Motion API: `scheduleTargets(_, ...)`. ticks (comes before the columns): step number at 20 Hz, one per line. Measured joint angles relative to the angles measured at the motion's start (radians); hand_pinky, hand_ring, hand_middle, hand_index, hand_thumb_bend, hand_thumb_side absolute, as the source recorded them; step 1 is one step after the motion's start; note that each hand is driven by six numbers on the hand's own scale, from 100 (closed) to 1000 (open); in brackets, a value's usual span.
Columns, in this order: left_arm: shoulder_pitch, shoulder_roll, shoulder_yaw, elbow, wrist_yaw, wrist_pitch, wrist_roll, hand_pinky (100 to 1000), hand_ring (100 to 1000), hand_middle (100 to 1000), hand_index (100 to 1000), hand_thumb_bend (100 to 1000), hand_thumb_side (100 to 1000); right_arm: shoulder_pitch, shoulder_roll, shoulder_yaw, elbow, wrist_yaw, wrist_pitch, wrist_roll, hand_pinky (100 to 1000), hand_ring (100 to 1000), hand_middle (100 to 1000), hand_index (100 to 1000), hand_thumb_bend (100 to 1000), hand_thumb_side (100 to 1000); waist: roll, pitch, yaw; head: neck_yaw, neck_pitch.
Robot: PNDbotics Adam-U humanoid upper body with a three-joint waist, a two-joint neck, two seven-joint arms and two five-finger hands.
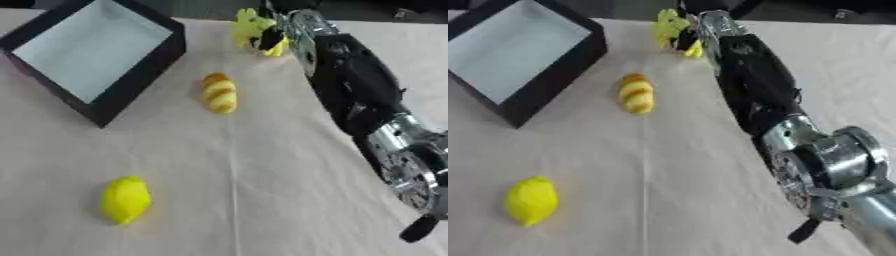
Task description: Pick up objects on the table and place them in the box.
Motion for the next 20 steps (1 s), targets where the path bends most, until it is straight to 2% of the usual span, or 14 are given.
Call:
scheduleTargets(7,0.008,0.001,0.0,0.0,0.001,0.003,-0.003,887,765,783,790,140,860,-0.01,-0.007,0.012,-0.026,-0.047,-0.024,0.017,721,543,436,515,418,208,-0.002,-0.038,-0.006,0.0,0.02)
scheduleTargets(13,0.015,0.003,0.0,0.0,0.002,0.003,-0.003,887,765,782,789,140,854,-0.023,-0.01,0.033,-0.058,-0.086,-0.059,0.049,723,542,433,513,418,205,-0.003,-0.062,-0.014,0.0,0.059)
scheduleTargets(19,0.02,0.01,0.0,0.001,0.005,0.003,-0.003,885,768,781,788,140,848,-0.045,-0.008,0.057,-0.109,-0.132,-0.104,0.083,725,544,434,515,417,194,-0.003,-0.096,-0.019,0.0,0.061)
scheduleTargets(20,0.021,0.01,0.0,0.001,0.005,0.003,-0.003,885,768,781,788,142,853,-0.048,-0.007,0.063,-0.117,-0.141,-0.113,0.088,726,545,434,516,399,253,-0.003,-0.098,-0.019,0.0,0.061)
